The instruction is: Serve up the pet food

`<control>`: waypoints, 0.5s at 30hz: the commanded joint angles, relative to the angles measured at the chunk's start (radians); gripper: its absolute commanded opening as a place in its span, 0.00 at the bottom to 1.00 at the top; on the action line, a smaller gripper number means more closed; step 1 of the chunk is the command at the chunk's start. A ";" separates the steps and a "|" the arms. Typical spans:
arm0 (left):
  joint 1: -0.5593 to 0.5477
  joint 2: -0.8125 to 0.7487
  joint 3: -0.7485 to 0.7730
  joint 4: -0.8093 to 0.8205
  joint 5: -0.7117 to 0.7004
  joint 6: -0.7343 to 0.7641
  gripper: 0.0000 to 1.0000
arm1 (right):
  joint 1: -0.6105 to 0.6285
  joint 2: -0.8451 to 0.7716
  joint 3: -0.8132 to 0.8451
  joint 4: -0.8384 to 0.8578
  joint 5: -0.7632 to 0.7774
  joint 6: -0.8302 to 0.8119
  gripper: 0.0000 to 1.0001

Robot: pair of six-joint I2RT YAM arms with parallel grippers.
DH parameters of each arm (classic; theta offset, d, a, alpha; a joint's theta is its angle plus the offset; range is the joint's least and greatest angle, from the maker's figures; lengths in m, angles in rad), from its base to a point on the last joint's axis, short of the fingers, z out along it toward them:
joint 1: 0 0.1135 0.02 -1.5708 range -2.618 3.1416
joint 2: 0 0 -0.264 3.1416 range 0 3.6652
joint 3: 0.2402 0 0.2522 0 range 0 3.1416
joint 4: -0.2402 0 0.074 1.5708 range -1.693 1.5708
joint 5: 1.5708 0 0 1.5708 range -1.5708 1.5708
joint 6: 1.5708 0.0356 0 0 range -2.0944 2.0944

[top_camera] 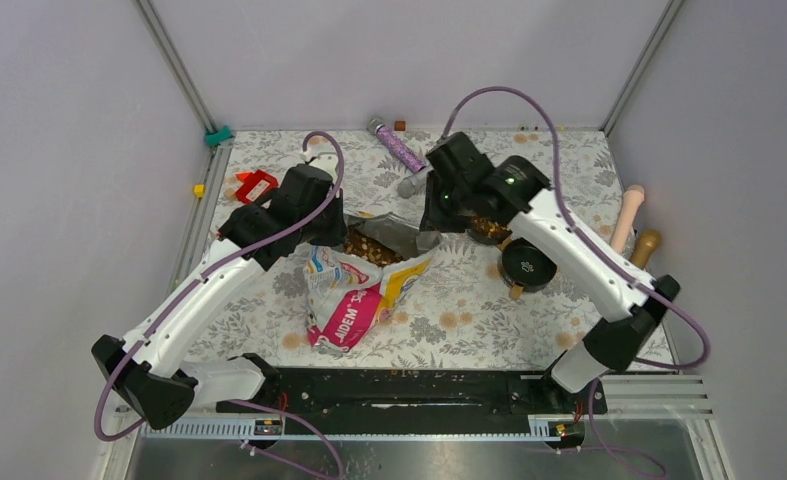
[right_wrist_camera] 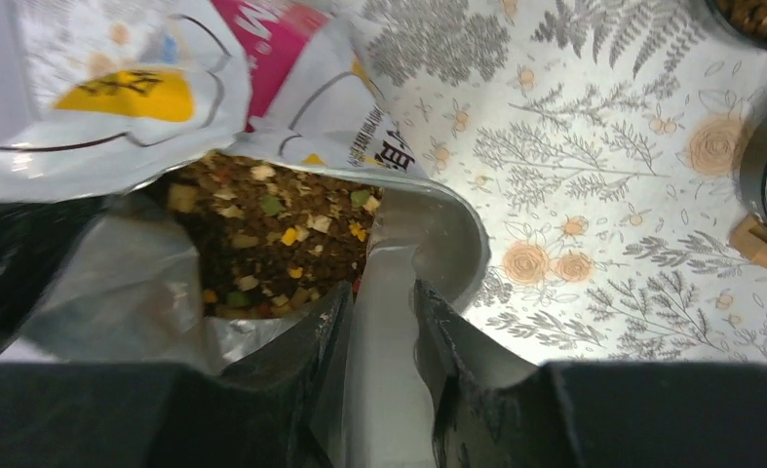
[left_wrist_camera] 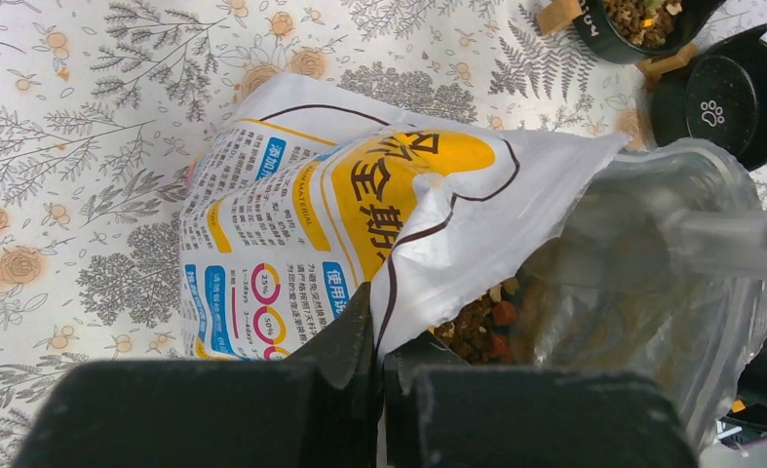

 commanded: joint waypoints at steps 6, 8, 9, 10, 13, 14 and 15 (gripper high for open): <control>-0.001 -0.039 0.025 0.043 0.035 -0.007 0.00 | 0.041 0.101 -0.109 0.014 0.071 -0.009 0.00; -0.002 -0.036 0.026 0.042 0.037 -0.006 0.00 | 0.051 0.108 -0.137 0.054 0.040 0.013 0.00; -0.001 -0.034 0.026 0.043 0.039 -0.007 0.00 | 0.055 0.106 -0.159 0.083 0.015 0.027 0.00; -0.002 -0.034 0.024 0.043 0.042 -0.008 0.00 | 0.057 0.096 -0.191 0.138 -0.022 0.045 0.00; -0.002 -0.031 0.024 0.043 0.040 -0.007 0.00 | 0.061 0.055 -0.316 0.333 -0.162 0.124 0.00; -0.002 -0.029 0.024 0.043 0.040 -0.006 0.00 | 0.061 0.042 -0.349 0.376 -0.201 0.151 0.00; -0.002 -0.027 0.024 0.043 0.041 -0.005 0.00 | 0.061 0.028 -0.383 0.426 -0.222 0.174 0.00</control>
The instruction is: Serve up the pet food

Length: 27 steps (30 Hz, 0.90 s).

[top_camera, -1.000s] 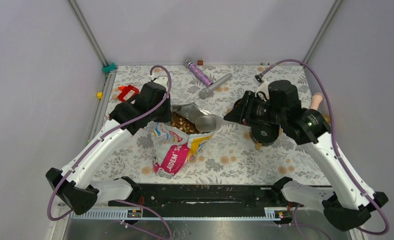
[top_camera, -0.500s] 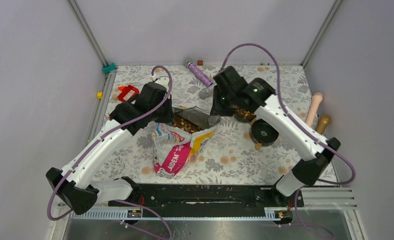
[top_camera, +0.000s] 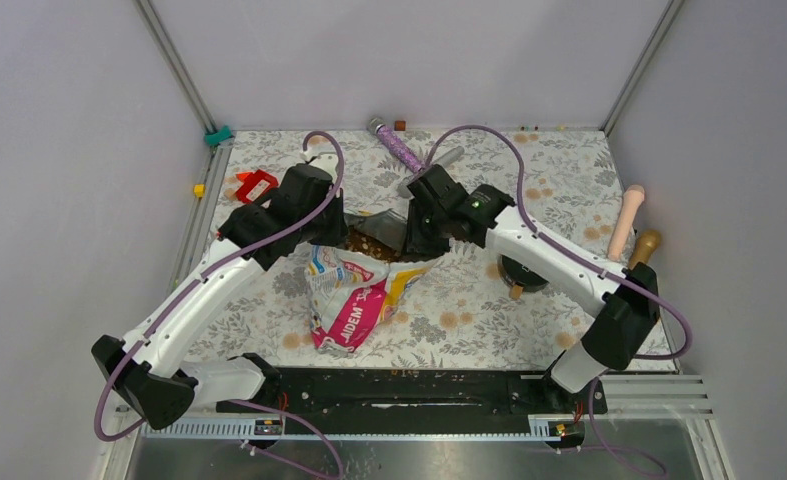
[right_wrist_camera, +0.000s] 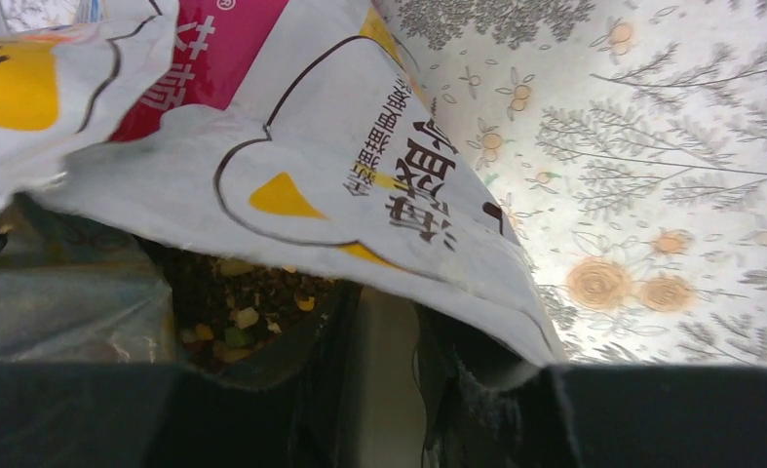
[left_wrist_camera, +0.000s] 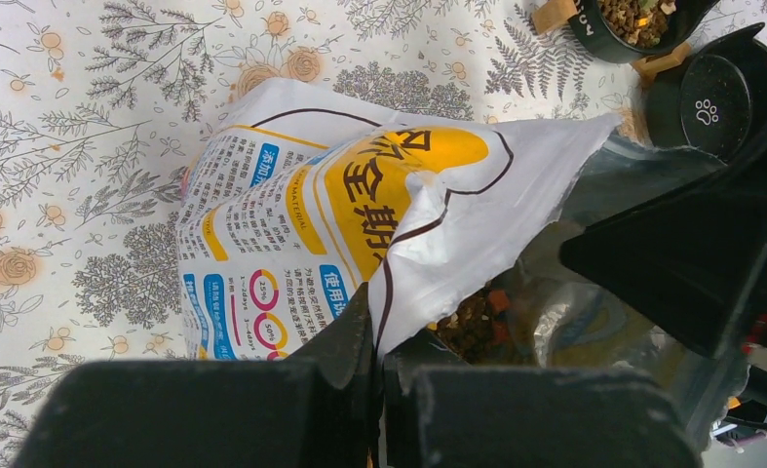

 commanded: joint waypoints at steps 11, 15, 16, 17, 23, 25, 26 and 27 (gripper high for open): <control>0.001 -0.011 0.023 0.040 0.036 -0.005 0.00 | 0.013 -0.352 -0.700 1.089 -0.147 0.493 0.00; 0.001 -0.008 0.024 0.040 0.043 -0.005 0.00 | 0.013 -0.386 -0.820 1.288 -0.142 0.572 0.00; 0.001 -0.008 0.022 0.039 0.043 -0.005 0.00 | 0.013 -0.388 -0.835 1.322 -0.148 0.585 0.00; 0.001 -0.009 0.023 0.040 0.041 -0.005 0.00 | 0.013 -0.387 -0.856 1.368 -0.152 0.605 0.00; 0.001 -0.023 0.025 0.039 0.036 -0.001 0.00 | 0.013 -0.421 -0.921 1.465 -0.151 0.645 0.00; 0.002 -0.024 0.024 0.040 0.034 0.000 0.00 | 0.013 -0.451 -0.936 1.461 -0.126 0.638 0.00; 0.002 -0.024 0.024 0.040 0.035 0.001 0.00 | 0.013 -0.473 -0.943 1.440 -0.111 0.620 0.00; 0.001 -0.026 0.024 0.040 0.034 0.001 0.00 | 0.013 -0.496 -0.947 1.418 -0.095 0.608 0.00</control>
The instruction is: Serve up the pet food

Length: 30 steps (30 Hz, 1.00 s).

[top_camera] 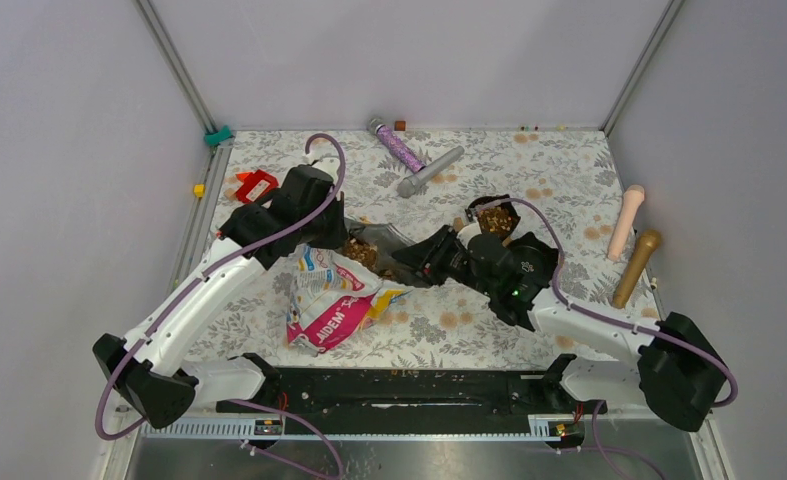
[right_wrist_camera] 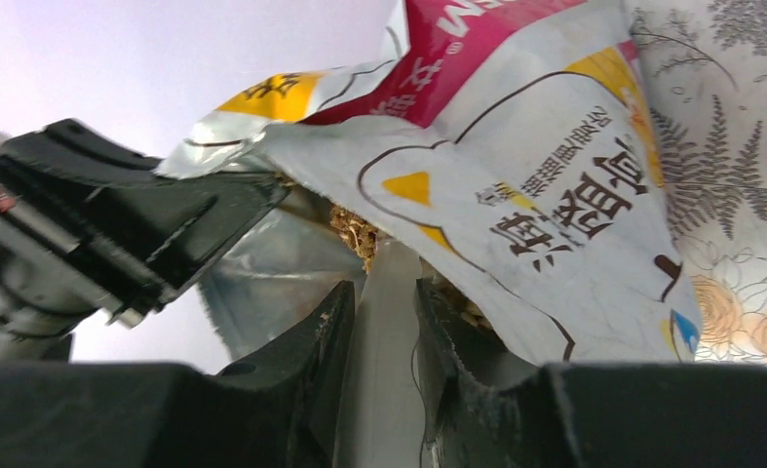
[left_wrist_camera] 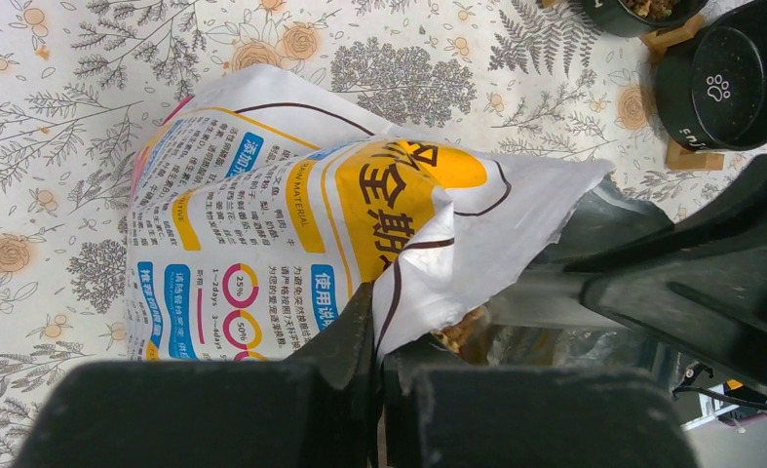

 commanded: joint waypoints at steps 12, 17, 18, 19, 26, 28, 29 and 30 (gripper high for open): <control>-0.002 -0.034 0.026 0.070 0.028 -0.005 0.00 | 0.010 -0.387 -0.075 -0.077 0.196 -0.047 0.00; -0.001 -0.037 0.023 0.076 0.026 -0.001 0.00 | 0.010 -0.393 -0.095 -0.055 0.194 -0.026 0.00; -0.001 -0.038 0.022 0.079 0.029 0.001 0.00 | 0.010 -0.391 -0.100 -0.041 0.191 -0.028 0.00; -0.001 -0.037 0.019 0.082 0.033 0.001 0.00 | 0.010 -0.389 -0.105 -0.031 0.189 -0.023 0.00; -0.001 -0.037 0.021 0.083 0.050 0.003 0.00 | 0.010 -0.401 -0.125 0.024 0.189 -0.008 0.00; -0.001 -0.040 0.020 0.083 0.046 0.003 0.00 | 0.010 -0.408 -0.135 0.042 0.199 -0.001 0.00; -0.001 -0.041 0.020 0.083 0.044 0.005 0.00 | 0.010 -0.413 -0.136 0.045 0.201 0.000 0.00; -0.001 -0.040 0.021 0.083 0.044 0.005 0.00 | 0.010 -0.417 -0.137 0.039 0.201 0.000 0.00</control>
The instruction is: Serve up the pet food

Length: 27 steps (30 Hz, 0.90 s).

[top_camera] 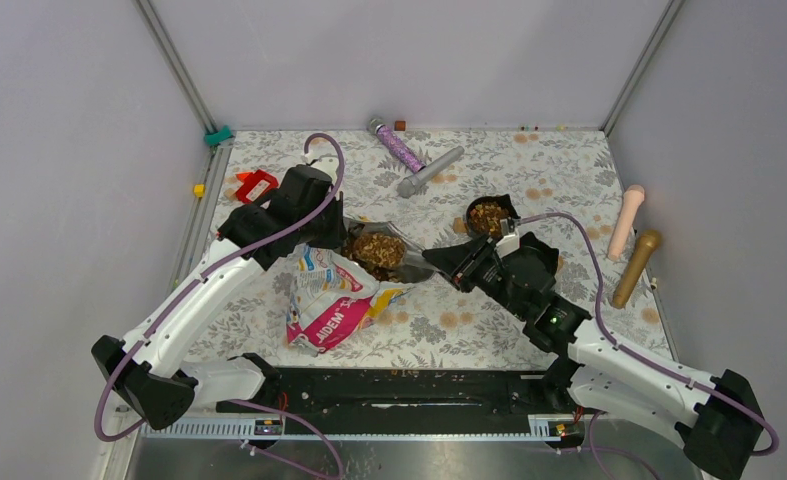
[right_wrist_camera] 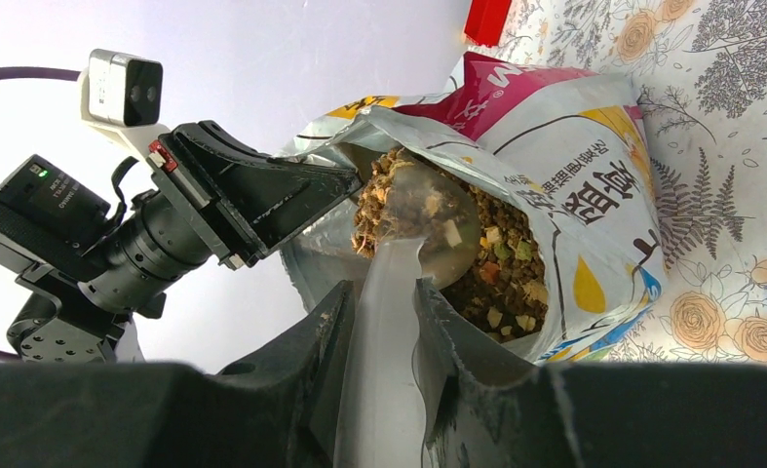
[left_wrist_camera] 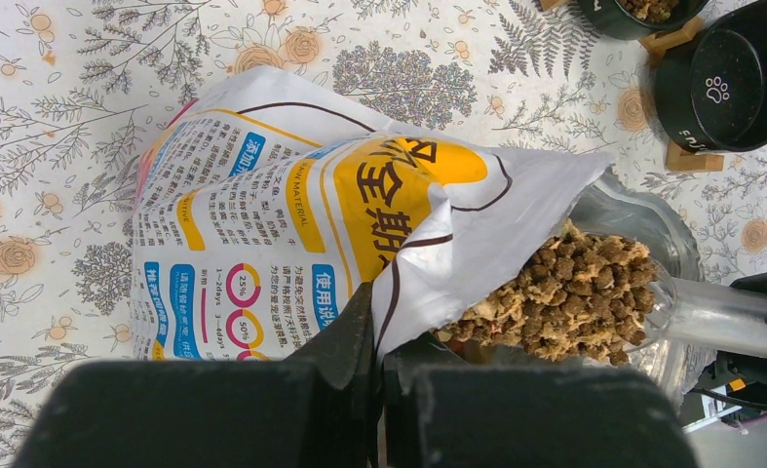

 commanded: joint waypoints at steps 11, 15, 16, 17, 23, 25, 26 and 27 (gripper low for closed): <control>-0.003 -0.029 0.020 0.080 0.047 -0.002 0.00 | 0.006 -0.108 -0.005 0.051 0.094 0.009 0.00; -0.003 -0.023 0.020 0.080 0.048 -0.003 0.00 | 0.007 -0.127 -0.009 0.038 0.090 0.023 0.00; -0.003 -0.024 0.020 0.081 0.048 -0.004 0.00 | 0.007 -0.130 -0.009 0.037 0.090 0.025 0.00; -0.003 -0.024 0.020 0.080 0.048 -0.003 0.00 | 0.007 -0.134 -0.011 0.037 0.087 0.025 0.00; -0.003 -0.022 0.020 0.080 0.043 -0.007 0.00 | 0.007 -0.131 -0.016 0.064 0.044 0.051 0.00; -0.003 -0.020 0.019 0.080 0.045 -0.008 0.00 | 0.007 -0.128 -0.014 0.063 0.024 0.063 0.00; -0.003 -0.018 0.019 0.080 0.046 -0.009 0.00 | 0.007 -0.126 -0.014 0.068 0.020 0.064 0.00; -0.003 -0.018 0.020 0.080 0.043 -0.009 0.00 | 0.007 -0.123 -0.012 0.073 0.018 0.062 0.00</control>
